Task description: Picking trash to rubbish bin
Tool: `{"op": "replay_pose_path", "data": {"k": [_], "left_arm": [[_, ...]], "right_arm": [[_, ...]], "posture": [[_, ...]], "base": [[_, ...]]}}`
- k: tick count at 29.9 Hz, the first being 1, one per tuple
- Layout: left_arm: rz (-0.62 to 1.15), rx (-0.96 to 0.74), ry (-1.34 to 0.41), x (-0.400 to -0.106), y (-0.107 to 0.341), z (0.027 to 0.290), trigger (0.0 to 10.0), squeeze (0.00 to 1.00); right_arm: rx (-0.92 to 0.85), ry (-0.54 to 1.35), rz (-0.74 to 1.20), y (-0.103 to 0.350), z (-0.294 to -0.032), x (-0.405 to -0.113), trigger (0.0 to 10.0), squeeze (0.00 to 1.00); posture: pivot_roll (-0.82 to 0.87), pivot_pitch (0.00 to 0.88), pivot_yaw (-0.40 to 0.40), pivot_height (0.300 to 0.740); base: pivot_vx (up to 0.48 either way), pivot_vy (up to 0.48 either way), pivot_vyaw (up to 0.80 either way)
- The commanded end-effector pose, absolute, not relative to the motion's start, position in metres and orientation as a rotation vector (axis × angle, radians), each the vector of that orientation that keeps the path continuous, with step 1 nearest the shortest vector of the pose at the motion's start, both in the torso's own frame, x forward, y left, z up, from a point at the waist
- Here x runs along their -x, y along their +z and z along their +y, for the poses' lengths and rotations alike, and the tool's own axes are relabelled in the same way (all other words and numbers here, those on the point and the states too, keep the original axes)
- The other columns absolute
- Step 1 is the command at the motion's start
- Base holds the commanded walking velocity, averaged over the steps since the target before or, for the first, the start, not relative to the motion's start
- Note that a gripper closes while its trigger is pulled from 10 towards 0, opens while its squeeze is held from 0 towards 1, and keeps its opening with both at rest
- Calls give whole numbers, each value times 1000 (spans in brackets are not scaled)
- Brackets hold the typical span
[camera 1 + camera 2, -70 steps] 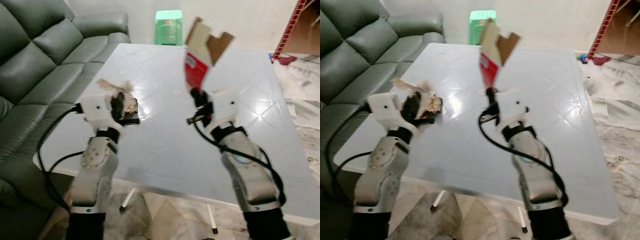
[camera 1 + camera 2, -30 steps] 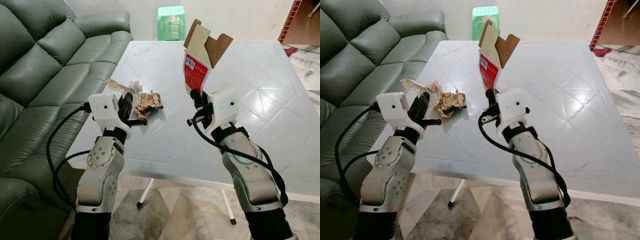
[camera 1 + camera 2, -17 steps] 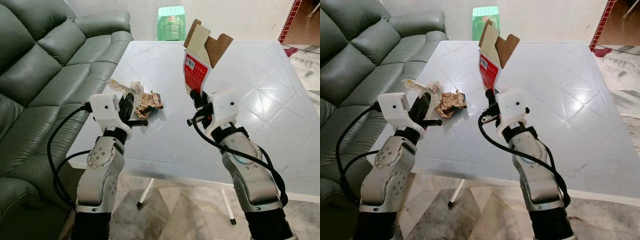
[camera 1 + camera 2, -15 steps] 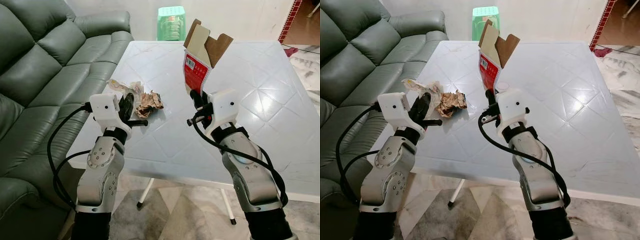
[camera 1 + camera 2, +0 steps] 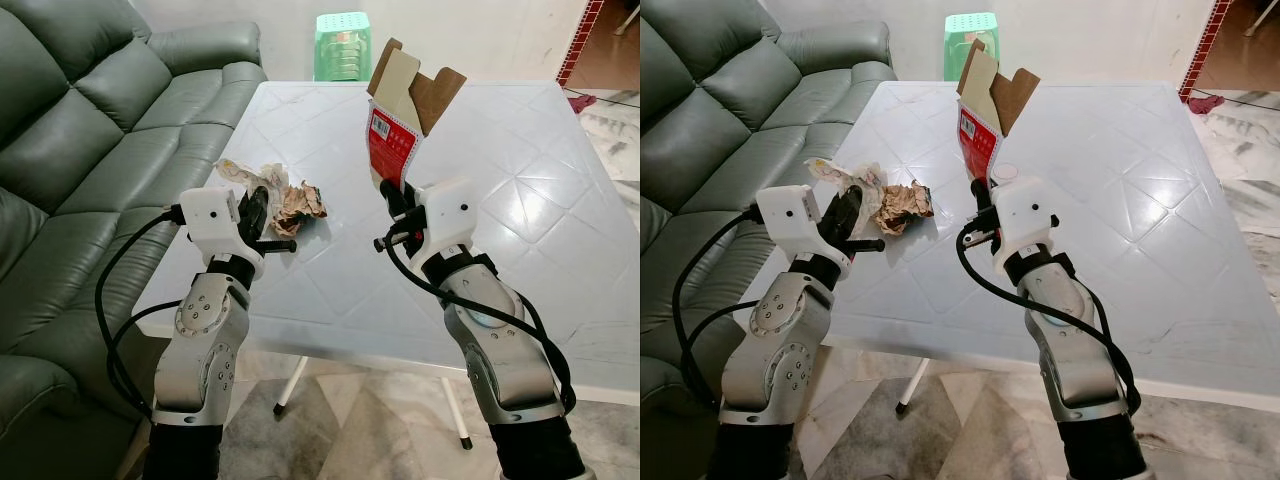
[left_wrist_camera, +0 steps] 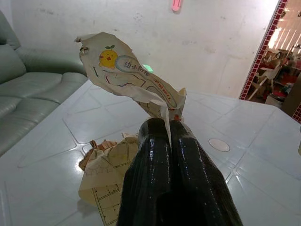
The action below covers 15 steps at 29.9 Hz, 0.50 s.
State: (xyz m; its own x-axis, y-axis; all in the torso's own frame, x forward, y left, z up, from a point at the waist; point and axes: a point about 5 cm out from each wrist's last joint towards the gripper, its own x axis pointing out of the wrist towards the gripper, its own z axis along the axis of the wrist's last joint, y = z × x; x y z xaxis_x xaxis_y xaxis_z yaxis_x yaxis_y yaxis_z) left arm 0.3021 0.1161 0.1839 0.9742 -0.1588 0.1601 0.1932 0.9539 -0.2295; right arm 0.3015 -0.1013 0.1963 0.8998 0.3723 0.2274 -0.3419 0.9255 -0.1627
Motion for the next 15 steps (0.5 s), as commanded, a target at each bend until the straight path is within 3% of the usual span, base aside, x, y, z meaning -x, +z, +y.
{"op": "replay_pose_path", "data": {"k": [1,15], "left_arm": [[-137,236,-186,-303,185,115,10000,0],[-136,237,-189,-302,185,115,10000,0]], "right_arm": [[119,371,-258,198,-101,-302,10000,0],[118,370,-257,198,-100,-302,10000,0]], "posture": [[-50,67,51,740],[-51,67,52,740]], "base": [[-480,0,0],[-205,0,0]]}}
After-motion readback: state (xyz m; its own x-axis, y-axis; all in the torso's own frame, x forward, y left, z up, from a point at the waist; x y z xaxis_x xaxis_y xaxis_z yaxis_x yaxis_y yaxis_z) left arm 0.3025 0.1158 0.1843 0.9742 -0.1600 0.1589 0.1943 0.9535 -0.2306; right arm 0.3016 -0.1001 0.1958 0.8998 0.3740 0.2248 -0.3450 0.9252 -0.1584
